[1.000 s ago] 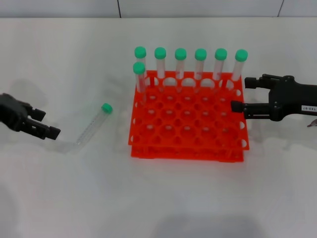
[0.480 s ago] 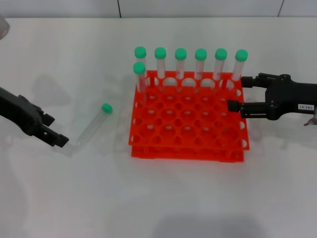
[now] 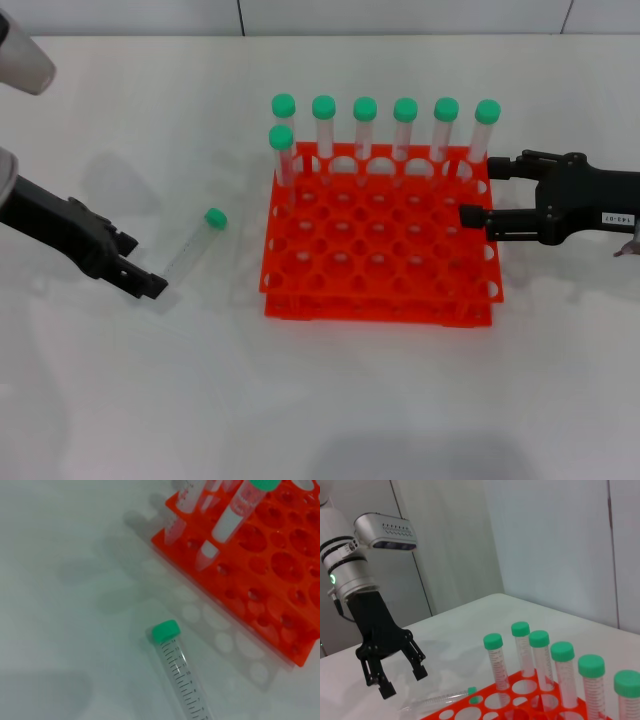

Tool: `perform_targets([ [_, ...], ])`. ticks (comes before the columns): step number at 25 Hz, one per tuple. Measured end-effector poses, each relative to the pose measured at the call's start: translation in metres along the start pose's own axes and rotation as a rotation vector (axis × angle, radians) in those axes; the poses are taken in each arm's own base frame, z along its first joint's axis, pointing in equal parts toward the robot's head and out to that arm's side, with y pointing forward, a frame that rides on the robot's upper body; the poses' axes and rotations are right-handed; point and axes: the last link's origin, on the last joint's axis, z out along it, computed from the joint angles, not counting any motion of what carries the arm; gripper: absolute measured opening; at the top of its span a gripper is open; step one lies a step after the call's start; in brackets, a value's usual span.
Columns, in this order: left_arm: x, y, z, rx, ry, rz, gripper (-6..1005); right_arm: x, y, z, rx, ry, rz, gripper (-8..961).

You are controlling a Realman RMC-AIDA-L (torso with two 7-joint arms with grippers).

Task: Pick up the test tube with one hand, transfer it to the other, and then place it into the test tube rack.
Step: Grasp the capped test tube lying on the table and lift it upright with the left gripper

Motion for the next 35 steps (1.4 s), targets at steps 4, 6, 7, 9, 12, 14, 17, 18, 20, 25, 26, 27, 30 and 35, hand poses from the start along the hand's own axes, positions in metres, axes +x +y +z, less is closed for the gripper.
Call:
perform_targets([
  [4, -0.001, 0.002, 0.007, -0.011, 0.006, -0.015, 873, 0.001, 0.000, 0.000, 0.000, 0.000, 0.002, 849],
  [6, -0.001, 0.003, 0.008, -0.016, 0.014, -0.023, 872, 0.001, 0.000, 0.000, 0.000, 0.000, 0.002, 849],
  [7, -0.002, 0.003, 0.008, -0.018, 0.019, -0.030, 872, 0.001, 0.000, 0.000, 0.001, -0.001, 0.002, 848],
  [9, -0.002, 0.002, 0.008, -0.015, 0.031, -0.052, 872, 0.001, 0.000, 0.000, 0.002, -0.002, 0.003, 848],
  [12, -0.004, 0.000, 0.007, -0.007, 0.034, -0.073, 872, 0.001, 0.000, -0.001, 0.003, -0.002, 0.003, 848],
  [14, -0.005, 0.000, 0.007, -0.005, 0.033, -0.083, 872, 0.001, 0.000, -0.001, 0.003, -0.002, 0.004, 847],
  [17, -0.006, -0.001, 0.006, -0.001, 0.033, -0.097, 872, 0.001, 0.000, -0.001, 0.003, -0.002, 0.004, 847],
  [18, -0.006, -0.002, 0.006, 0.001, 0.033, -0.099, 872, 0.001, 0.000, -0.001, 0.003, -0.002, 0.004, 846],
  [20, -0.006, -0.002, 0.006, 0.007, 0.032, -0.103, 872, 0.001, 0.000, -0.001, 0.003, -0.001, 0.003, 846],
  [25, -0.006, -0.003, 0.008, 0.016, 0.030, -0.097, 871, 0.001, 0.000, -0.001, 0.002, 0.000, 0.003, 845],
  [26, -0.006, -0.003, 0.009, 0.017, 0.029, -0.098, 871, 0.001, 0.000, -0.001, 0.003, 0.000, 0.003, 845],
  [27, -0.006, -0.003, 0.010, 0.017, 0.028, -0.099, 871, 0.001, 0.000, -0.001, 0.003, 0.000, 0.003, 845],
  [30, -0.006, -0.004, 0.012, 0.017, 0.027, -0.099, 871, 0.001, 0.000, -0.001, 0.003, 0.000, 0.003, 844],
  [35, -0.005, -0.004, 0.013, 0.020, 0.028, -0.096, 871, 0.001, 0.000, 0.000, 0.002, -0.001, 0.002, 843],
])
